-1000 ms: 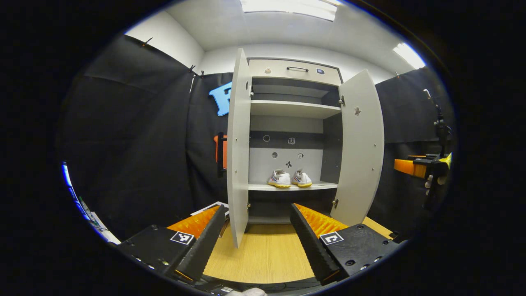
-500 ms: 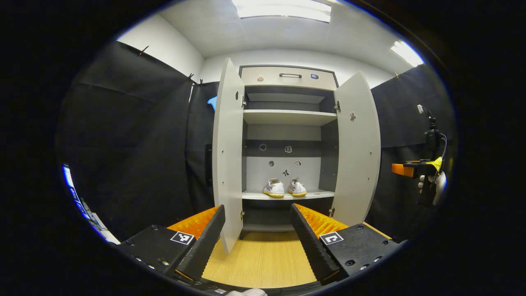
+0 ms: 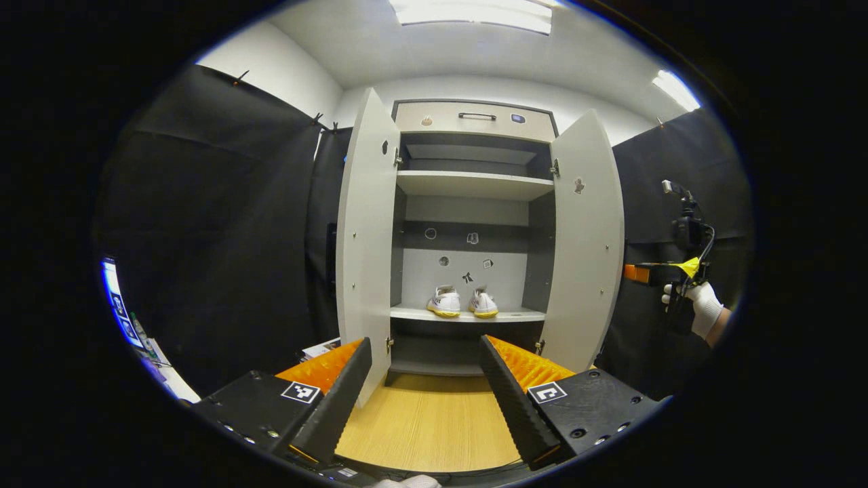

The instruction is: Grab one shoe with the right hand and put it into the shoe cabinet, grab the other shoe with the left hand and put it into the shoe cabinet; then close the right door with the right hand and the left door with the left hand.

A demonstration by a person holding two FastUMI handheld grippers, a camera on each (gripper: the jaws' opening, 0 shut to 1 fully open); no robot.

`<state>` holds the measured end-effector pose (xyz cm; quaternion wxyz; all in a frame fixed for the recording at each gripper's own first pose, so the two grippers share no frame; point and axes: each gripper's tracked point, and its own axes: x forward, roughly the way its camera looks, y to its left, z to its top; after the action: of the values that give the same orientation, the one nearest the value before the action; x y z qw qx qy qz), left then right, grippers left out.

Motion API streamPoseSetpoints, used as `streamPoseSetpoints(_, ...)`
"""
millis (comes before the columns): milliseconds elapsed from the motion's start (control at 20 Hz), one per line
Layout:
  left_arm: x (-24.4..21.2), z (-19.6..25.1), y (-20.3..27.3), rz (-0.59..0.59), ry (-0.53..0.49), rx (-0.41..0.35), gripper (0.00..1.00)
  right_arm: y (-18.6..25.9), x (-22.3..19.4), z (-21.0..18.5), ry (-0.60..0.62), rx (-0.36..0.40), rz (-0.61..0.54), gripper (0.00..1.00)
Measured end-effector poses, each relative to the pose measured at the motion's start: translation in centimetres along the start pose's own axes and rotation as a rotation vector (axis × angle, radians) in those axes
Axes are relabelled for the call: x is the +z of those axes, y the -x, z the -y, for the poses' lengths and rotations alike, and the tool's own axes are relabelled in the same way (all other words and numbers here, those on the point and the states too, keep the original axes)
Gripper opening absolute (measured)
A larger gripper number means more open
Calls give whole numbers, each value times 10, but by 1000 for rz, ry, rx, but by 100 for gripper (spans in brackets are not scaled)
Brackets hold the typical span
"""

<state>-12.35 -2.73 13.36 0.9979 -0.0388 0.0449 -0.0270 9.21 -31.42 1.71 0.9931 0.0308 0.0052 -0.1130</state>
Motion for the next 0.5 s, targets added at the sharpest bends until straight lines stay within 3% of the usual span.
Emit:
streamPoseSetpoints(150, 2, -3, 2, -1, -1, 16, 95, 2, 1, -5, 24, -11, -11, 95)
streamPoseSetpoints(200, 3, -3, 3, 2, 2, 15, 95, 3, 1, -7, 23, -14, -9, 88)
streamPoseSetpoints(250, 4, -5, 4, 3, 5, 18, 95, 3, 1, -11, 23, -10, -12, 87)
streamPoseSetpoints(300, 5, -8, 7, 7, 3, 23, 95, 3, 1, -17, 21, -1, -10, 95)
streamPoseSetpoints(500, 9, -25, 15, 16, 6, 65, 95, 5, 0, -55, 25, 80, -16, 95)
